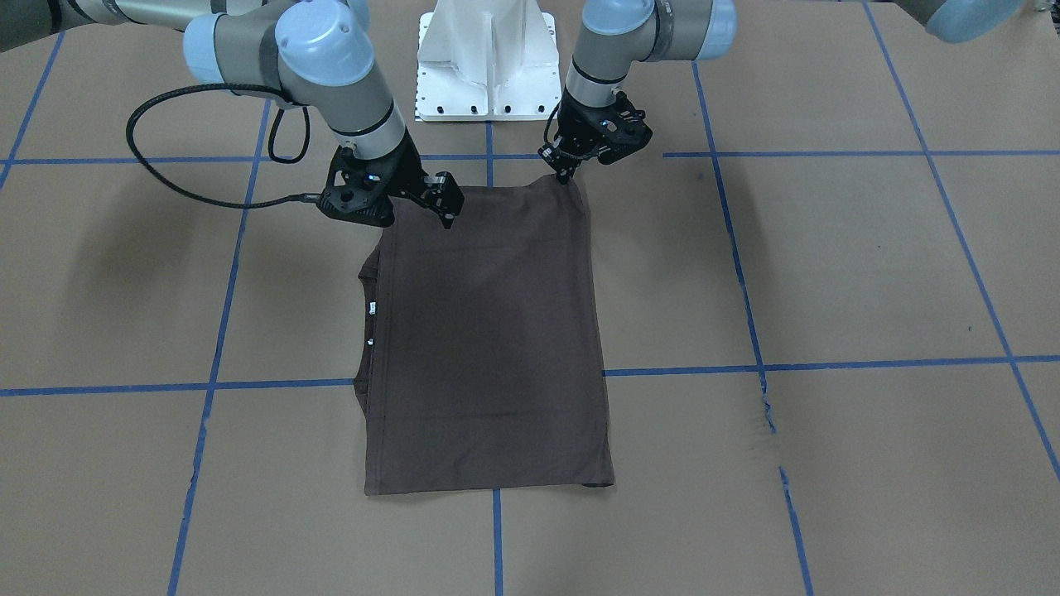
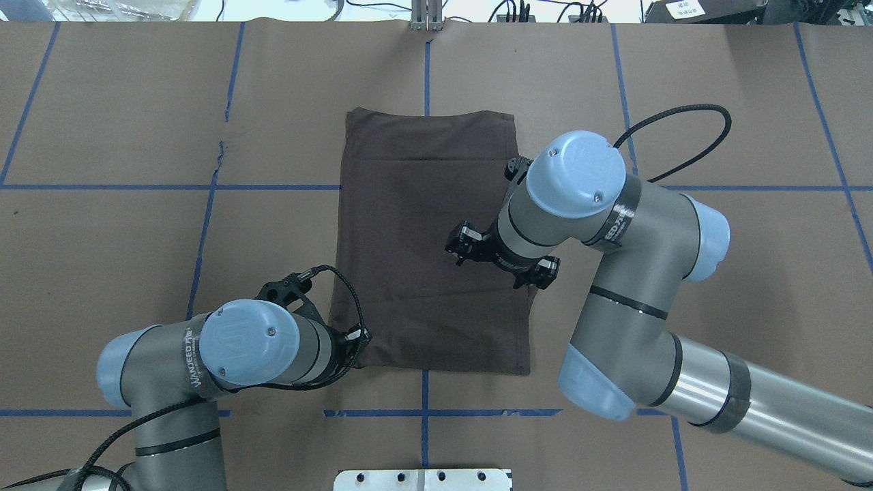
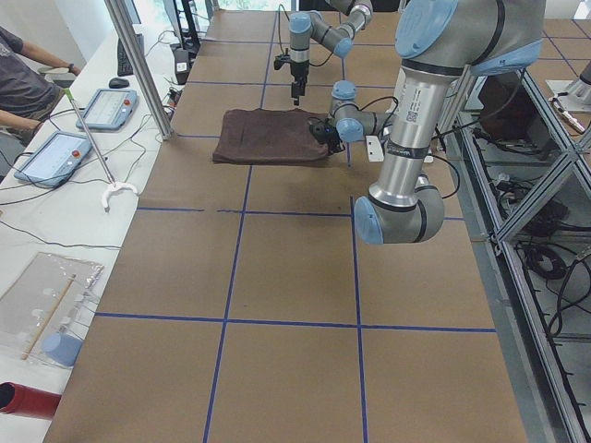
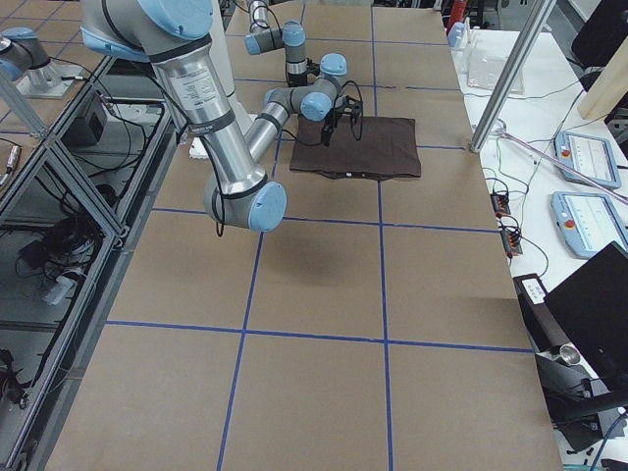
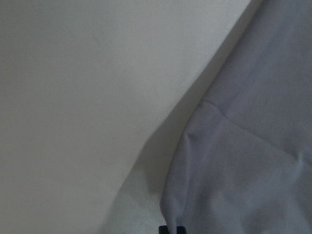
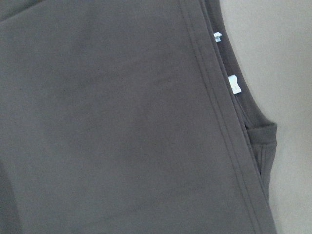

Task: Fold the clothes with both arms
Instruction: 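Move the right gripper to the shirt's bottom corner nearest the robot, then grasp both bottom corners nearest the robot with the left and right grippers, then lift the bottom edge with both grippers and fold it away from the robot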

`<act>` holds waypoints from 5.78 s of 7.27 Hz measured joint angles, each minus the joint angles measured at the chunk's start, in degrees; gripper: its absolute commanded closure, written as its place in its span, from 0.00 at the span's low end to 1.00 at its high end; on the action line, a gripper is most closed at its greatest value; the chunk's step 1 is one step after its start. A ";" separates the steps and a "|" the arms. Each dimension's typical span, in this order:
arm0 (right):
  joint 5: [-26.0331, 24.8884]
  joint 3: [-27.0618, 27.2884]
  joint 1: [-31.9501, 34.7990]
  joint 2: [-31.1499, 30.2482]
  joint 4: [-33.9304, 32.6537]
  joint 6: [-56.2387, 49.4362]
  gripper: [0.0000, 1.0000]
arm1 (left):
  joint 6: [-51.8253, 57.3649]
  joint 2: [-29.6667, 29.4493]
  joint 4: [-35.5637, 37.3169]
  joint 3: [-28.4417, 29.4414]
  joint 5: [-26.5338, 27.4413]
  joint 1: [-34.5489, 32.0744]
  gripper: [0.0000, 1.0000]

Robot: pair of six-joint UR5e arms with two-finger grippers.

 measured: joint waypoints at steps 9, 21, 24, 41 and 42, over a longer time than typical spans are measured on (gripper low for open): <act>-16.23 -0.72 -15.56 -5.14 -0.47 30.54 0.00 | 0.04 -0.20 0.02 -0.08 -0.07 0.05 1.00; -16.24 -3.37 -14.55 -3.38 -0.21 30.30 0.62 | 0.03 -0.27 0.01 -0.11 -0.07 0.06 1.00; -16.10 -2.99 -14.57 -3.43 -0.42 30.05 1.00 | 0.03 -0.24 0.02 -0.11 -0.07 -0.01 1.00; -14.29 5.51 -13.45 -5.06 -0.49 29.69 1.00 | -0.02 -0.07 5.92 -8.06 -0.07 1.41 1.00; -13.66 8.05 -14.03 -6.09 -0.47 29.68 1.00 | -0.04 -0.02 8.44 -10.84 -0.07 2.94 1.00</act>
